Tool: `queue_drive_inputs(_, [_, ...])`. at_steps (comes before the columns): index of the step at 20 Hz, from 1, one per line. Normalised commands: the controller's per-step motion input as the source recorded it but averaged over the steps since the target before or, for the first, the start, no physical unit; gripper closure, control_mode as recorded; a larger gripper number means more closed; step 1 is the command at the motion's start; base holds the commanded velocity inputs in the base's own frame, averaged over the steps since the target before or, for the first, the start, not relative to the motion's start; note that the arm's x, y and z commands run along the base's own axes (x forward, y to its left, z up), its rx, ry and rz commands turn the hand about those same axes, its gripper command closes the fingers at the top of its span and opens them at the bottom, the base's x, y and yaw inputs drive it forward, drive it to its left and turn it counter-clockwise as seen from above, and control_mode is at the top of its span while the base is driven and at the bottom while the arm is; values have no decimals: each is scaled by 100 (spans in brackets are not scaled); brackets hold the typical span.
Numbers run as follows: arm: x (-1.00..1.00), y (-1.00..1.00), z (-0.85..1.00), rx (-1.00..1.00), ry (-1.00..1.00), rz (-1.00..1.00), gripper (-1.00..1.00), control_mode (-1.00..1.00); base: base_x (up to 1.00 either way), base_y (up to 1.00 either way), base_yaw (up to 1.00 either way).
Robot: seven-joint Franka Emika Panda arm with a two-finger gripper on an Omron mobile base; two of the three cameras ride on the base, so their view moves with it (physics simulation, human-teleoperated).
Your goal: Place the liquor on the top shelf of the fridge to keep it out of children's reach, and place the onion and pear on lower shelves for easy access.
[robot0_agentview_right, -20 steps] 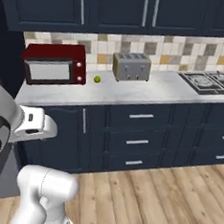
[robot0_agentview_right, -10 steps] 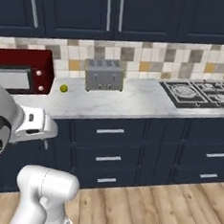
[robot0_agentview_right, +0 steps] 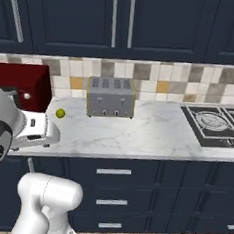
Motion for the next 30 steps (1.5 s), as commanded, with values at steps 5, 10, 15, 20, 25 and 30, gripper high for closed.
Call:
queue_drive_inputs(5, [0, 0, 0, 0, 0, 0, -100, 100, 82, 6, 22])
queue_drive_inputs(10, [0, 0, 0, 0, 0, 0, -100, 100, 78, 8, 22])
queue_drive_inputs(15, [0, 0, 0, 0, 0, 0, -100, 100, 59, 17, 24])
queue_drive_inputs(20, [49, 18, -58, 0, 5, 20, -100, -100, 0, 0, 0])
queue_drive_inputs(25, [52, 23, -55, 0, 4, 14, -100, -100, 0, 0, 0])
queue_drive_inputs(30, [61, 29, -42, 0, 3, 10, -100, -100, 0, 0, 0])
